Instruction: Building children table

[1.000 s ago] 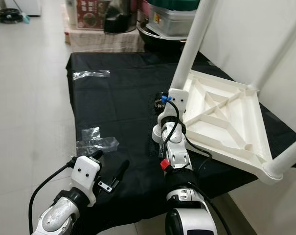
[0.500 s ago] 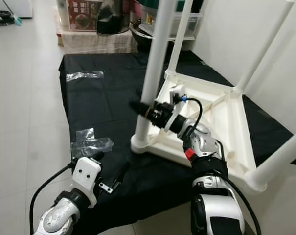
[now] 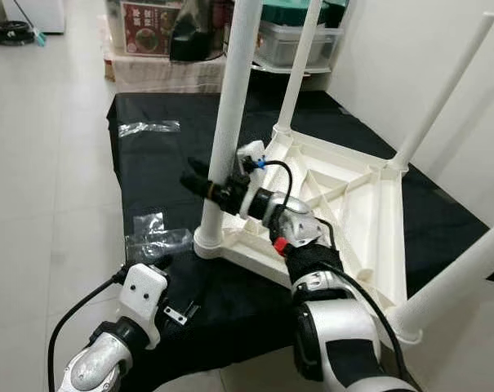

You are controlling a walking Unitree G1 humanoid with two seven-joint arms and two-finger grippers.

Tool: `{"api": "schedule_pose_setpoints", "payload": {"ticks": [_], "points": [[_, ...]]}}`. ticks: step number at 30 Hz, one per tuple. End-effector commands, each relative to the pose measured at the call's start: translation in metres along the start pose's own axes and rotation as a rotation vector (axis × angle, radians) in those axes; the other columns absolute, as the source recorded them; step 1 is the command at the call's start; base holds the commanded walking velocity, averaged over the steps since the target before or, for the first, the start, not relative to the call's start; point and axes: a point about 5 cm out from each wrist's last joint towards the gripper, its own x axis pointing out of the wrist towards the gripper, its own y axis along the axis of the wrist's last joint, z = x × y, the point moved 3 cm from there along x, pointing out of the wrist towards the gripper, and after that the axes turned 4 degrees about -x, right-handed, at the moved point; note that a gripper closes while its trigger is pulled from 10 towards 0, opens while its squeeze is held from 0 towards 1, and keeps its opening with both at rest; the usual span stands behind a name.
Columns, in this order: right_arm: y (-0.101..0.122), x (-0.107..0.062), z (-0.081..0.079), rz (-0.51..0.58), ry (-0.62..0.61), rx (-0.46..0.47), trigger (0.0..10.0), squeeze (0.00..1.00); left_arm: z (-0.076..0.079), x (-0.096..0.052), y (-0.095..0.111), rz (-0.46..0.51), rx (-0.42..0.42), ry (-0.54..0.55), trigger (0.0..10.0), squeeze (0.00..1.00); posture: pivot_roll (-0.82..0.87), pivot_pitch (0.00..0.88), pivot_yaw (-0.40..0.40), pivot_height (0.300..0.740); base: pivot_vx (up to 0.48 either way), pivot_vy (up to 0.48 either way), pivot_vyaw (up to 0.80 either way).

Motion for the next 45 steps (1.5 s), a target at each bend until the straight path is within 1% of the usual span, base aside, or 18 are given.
{"api": "schedule_pose_setpoints", "payload": {"ticks": [1,2,4,6,10,15,16,18,19,20,21,26,27,28,29,33,37,45], "points": [[-0.005,-0.009,0.023,-0.001,-0.234,0.012,0.0,0.00,0.002,0.000,-0.002,-0.008,0.003,-0.005,10.0,0.00,0.08,0.049,-0.119,0.740,0.000,0.000,0.00],[-0.005,-0.009,0.023,-0.001,-0.234,0.012,0.0,0.00,0.002,0.000,-0.002,-0.008,0.003,-0.005,10.0,0.00,0.08,0.049,-0.119,0.740,0.000,0.000,0.00],[-0.003,-0.026,0.051,-0.010,-0.599,-0.060,0.0,0.00,0.002,0.000,-0.003,-0.009,0.002,-0.007,10.0,0.00,0.08,0.052,-0.114,0.740,0.000,0.000,0.00],[-0.004,-0.033,0.058,-0.018,-0.714,-0.078,0.0,0.00,0.002,0.000,-0.003,-0.010,0.001,-0.007,10.0,0.00,0.08,0.053,-0.113,0.740,0.000,0.000,0.00],[-0.011,-0.078,0.077,-0.045,-1.201,-0.114,0.0,0.00,0.002,0.000,-0.003,-0.012,0.003,-0.009,10.0,0.00,0.08,0.054,-0.113,0.740,0.000,0.000,0.00],[-0.028,-0.091,0.070,-0.094,-1.358,-0.093,0.0,0.00,0.002,0.001,-0.004,-0.013,0.004,-0.011,10.0,0.00,0.08,0.052,-0.109,0.740,0.000,0.000,0.00],[-0.028,-0.076,0.060,-0.044,-1.282,-0.091,8.7,0.00,0.002,0.001,-0.003,-0.012,0.004,-0.011,10.0,0.00,0.08,0.051,-0.115,0.740,0.000,0.000,0.00],[-0.026,-0.071,0.058,-0.024,-1.249,-0.097,8.7,0.00,0.002,0.001,-0.003,-0.012,0.004,-0.011,10.0,0.00,0.08,0.051,-0.115,0.740,0.000,0.000,0.00],[-0.022,-0.062,0.054,0.012,-1.200,-0.114,10.0,0.20,0.002,0.001,-0.003,-0.011,0.004,-0.011,10.0,0.00,0.08,0.052,-0.117,0.740,0.000,0.000,0.00],[-0.022,-0.062,0.054,0.012,-1.200,-0.114,10.0,0.20,0.002,0.001,-0.003,-0.011,0.004,-0.011,10.0,0.00,0.08,0.052,-0.117,0.740,0.000,0.000,0.00],[-0.019,-0.053,0.049,0.043,-1.122,-0.105,10.0,1.00,0.002,0.001,-0.004,-0.013,0.005,-0.010,10.0,0.00,0.08,0.053,-0.118,0.740,0.000,0.000,0.00],[-0.008,-0.043,0.041,0.127,-1.008,-0.111,10.0,1.00,0.001,0.000,-0.004,-0.014,0.005,-0.006,10.0,0.00,0.08,0.054,-0.117,0.740,0.000,0.000,0.00],[-0.002,-0.042,0.043,0.148,-0.938,-0.094,10.0,0.00,0.001,0.000,-0.004,-0.015,0.005,-0.006,10.0,0.00,0.08,0.051,-0.113,0.740,0.000,0.000,0.00],[-0.002,-0.042,0.043,0.148,-0.938,-0.094,10.0,0.00,0.001,0.000,-0.004,-0.015,0.005,-0.006,10.0,0.00,0.08,0.051,-0.113,0.740,0.000,0.000,0.00],[0.002,-0.038,0.044,0.130,-0.734,-0.039,10.0,0.00,0.001,0.001,-0.004,-0.014,0.005,-0.008,10.0,0.00,0.08,0.050,-0.113,0.740,0.000,0.000,0.00],[-0.001,-0.034,0.037,0.078,-0.462,0.021,10.0,0.00,0.001,0.002,-0.004,-0.013,0.006,-0.011,10.0,0.00,0.08,0.049,-0.112,0.740,0.000,0.000,0.00],[-0.019,-0.036,0.010,-0.063,-0.016,0.051,10.0,0.00,0.001,0.002,-0.004,-0.013,0.006,-0.010,10.0,0.00,0.09,0.048,-0.121,0.740,0.000,0.000,0.00],[-0.014,-0.015,-0.024,-0.085,0.307,0.061,10.0,0.00,0.000,0.000,-0.003,-0.011,0.002,-0.003,10.0,0.00,0.10,0.049,-0.121,0.740,0.000,0.000,0.00]]}}
